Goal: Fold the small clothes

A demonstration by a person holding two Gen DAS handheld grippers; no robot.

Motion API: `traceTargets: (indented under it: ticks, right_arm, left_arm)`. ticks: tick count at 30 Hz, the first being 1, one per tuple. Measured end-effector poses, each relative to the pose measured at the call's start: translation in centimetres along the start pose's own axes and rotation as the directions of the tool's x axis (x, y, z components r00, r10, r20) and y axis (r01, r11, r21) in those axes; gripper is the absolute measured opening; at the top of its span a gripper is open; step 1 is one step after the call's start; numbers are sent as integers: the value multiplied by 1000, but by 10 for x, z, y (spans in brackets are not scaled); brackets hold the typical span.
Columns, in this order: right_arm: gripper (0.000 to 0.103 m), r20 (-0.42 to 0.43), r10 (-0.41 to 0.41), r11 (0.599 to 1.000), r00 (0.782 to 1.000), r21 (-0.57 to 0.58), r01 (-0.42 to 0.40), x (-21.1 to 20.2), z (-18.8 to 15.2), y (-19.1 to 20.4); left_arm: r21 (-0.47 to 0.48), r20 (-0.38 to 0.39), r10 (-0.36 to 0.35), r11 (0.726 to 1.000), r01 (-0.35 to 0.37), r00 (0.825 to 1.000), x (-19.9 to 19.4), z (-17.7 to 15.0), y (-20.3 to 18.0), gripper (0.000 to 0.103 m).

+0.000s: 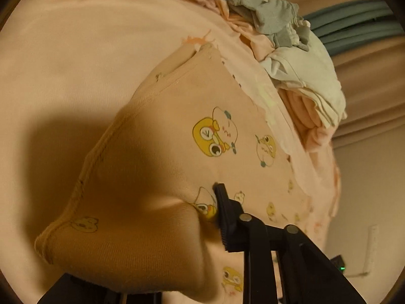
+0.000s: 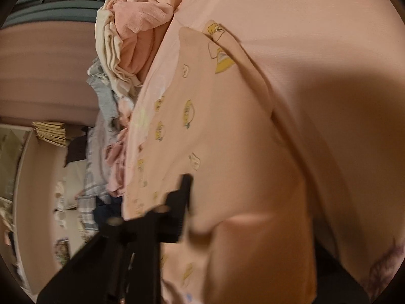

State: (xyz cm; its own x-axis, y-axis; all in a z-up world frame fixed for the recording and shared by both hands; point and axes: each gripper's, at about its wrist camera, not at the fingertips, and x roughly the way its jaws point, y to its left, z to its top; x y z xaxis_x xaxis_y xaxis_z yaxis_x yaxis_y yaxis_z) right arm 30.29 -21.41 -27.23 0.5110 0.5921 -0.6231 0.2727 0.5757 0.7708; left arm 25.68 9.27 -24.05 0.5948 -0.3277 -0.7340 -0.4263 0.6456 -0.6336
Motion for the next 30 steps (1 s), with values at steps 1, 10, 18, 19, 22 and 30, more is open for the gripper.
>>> traceTargets:
  ticks: [1, 10, 18, 19, 22, 30]
  right_arm:
    - [8, 7, -15, 1000, 1000, -16, 15, 4, -1, 1]
    - [8, -27, 141, 989, 990, -28, -142, -44, -8, 10]
    - [9, -4, -139, 966, 990, -218, 135, -82, -61, -3]
    - [9, 0, -195, 951, 981, -244, 189, -80, -66, -8]
    - [10, 18, -212, 944, 977, -253, 210, -88, -70, -17]
    - [8, 87, -296, 926, 951, -219, 308, -126, -74, -38]
  left_arm:
    - [27, 18, 33, 999, -33, 999, -1, -3, -5, 18]
    - [173, 152, 89, 978, -115, 984, -51, -31, -33, 11]
    - [153, 28, 91, 984, -94, 995, -50, -74, 11, 12]
    - [140, 36, 75, 987, -79, 997, -51, -75, 13, 16]
    - [181, 43, 109, 977, -115, 993, -62, -74, 11, 17]
    - [198, 82, 183, 960, -196, 980, -83, -85, 38, 16]
